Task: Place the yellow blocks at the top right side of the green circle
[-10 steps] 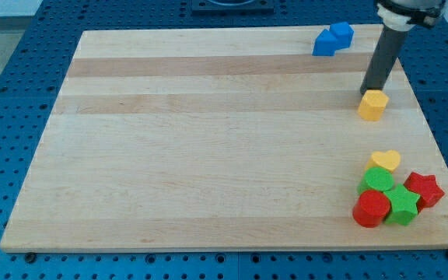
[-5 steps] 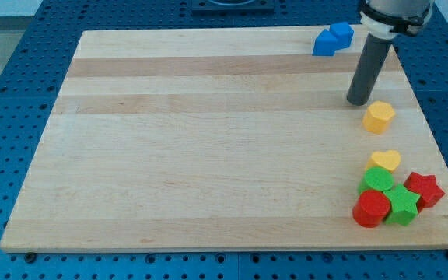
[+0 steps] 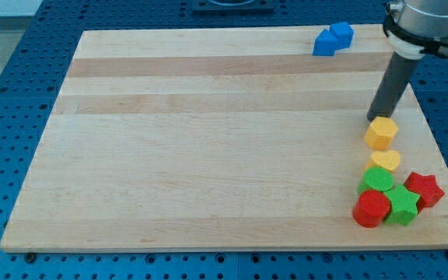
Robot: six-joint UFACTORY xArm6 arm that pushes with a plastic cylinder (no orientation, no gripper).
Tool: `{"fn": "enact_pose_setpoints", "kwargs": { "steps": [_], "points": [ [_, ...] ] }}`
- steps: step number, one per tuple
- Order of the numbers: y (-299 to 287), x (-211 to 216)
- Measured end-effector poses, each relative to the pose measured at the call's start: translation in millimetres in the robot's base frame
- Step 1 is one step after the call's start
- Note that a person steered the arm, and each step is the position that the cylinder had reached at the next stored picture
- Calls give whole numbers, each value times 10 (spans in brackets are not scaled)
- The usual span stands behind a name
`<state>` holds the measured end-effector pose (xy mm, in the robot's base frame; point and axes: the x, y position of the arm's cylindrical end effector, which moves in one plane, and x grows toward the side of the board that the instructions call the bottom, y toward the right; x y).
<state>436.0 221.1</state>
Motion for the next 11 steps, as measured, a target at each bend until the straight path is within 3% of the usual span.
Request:
{"fn": "enact_pose_setpoints", "kwargs": {
  "steps": [5, 10, 11],
  "points": [
    [-352, 530],
    [-157, 530],
    [-394, 371]
  ]
}}
